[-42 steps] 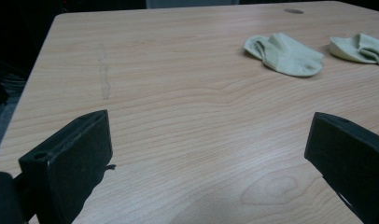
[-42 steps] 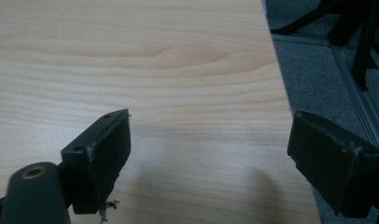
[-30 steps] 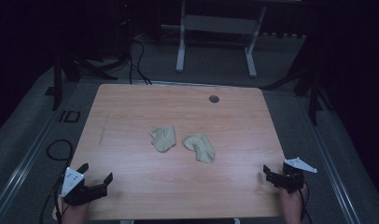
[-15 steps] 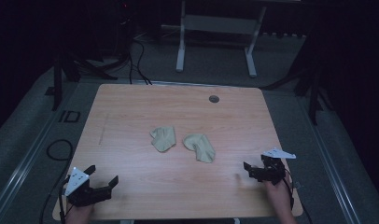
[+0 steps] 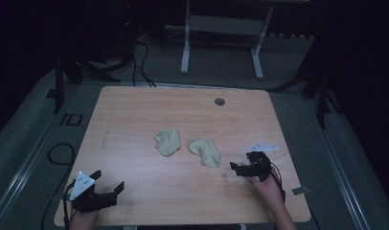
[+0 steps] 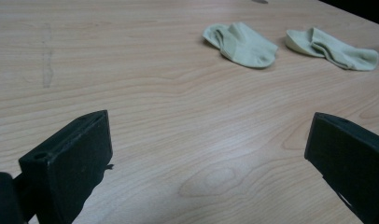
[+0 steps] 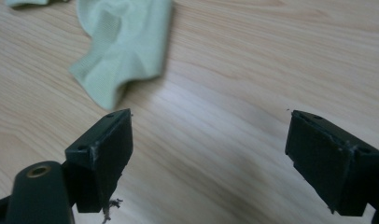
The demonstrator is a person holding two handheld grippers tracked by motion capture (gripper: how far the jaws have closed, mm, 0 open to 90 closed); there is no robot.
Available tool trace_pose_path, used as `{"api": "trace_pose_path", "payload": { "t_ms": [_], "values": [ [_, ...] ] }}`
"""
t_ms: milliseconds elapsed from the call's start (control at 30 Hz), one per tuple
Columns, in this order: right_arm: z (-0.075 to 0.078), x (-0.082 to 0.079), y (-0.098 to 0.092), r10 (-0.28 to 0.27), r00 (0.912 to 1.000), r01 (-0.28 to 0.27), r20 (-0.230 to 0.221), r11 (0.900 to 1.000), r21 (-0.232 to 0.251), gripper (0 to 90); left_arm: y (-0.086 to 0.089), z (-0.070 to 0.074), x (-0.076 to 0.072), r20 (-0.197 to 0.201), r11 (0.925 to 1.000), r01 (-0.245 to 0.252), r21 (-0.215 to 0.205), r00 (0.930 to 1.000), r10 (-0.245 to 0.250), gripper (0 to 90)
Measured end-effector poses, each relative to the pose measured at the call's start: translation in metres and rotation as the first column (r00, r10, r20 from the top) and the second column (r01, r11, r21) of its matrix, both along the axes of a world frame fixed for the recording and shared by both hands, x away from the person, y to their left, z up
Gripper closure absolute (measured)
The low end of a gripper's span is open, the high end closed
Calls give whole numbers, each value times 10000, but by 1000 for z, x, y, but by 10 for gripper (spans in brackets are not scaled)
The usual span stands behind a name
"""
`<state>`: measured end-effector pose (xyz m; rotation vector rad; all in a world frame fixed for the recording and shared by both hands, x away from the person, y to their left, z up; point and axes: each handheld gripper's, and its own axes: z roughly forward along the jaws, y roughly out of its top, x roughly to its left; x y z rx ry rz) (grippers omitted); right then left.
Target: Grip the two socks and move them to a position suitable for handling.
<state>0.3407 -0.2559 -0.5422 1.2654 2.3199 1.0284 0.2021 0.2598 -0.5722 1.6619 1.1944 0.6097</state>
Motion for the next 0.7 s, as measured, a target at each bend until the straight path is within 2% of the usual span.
{"api": "trace_pose_path", "payload": {
  "t_ms": [167, 300, 400, 433, 633, 700],
  "values": [
    [2, 8, 18, 298, 9995, -298, 33, 9996, -23, 177, -4, -1, 0, -56, 9998, 189, 14, 9998, -189, 6],
    [4, 16, 38, 583, 9983, -582, 93, 9983, -78, 237, -8, -4, 1, -107, 9984, 560, 17, 9984, -559, 6],
    [4, 20, 48, 683, 9976, -681, 125, 9976, -153, 272, -10, -5, 0, -98, 9981, 609, 59, 9981, -609, 6],
    [4, 27, 62, 817, 9966, -814, 132, 9965, -178, 296, -10, -5, 0, -84, 9973, 732, -63, 9973, -733, 6],
    [4, 40, 89, 1072, 9942, -1070, 78, 9940, -220, 317, -9, -5, 0, -119, 9970, 766, -82, 9970, -767, 6],
    [2, 45, 97, 1025, 9947, -1021, 81, 9939, -408, 317, -9, -5, 0, -106, 9969, 786, -42, 9968, -787, 6]
  ]
}}
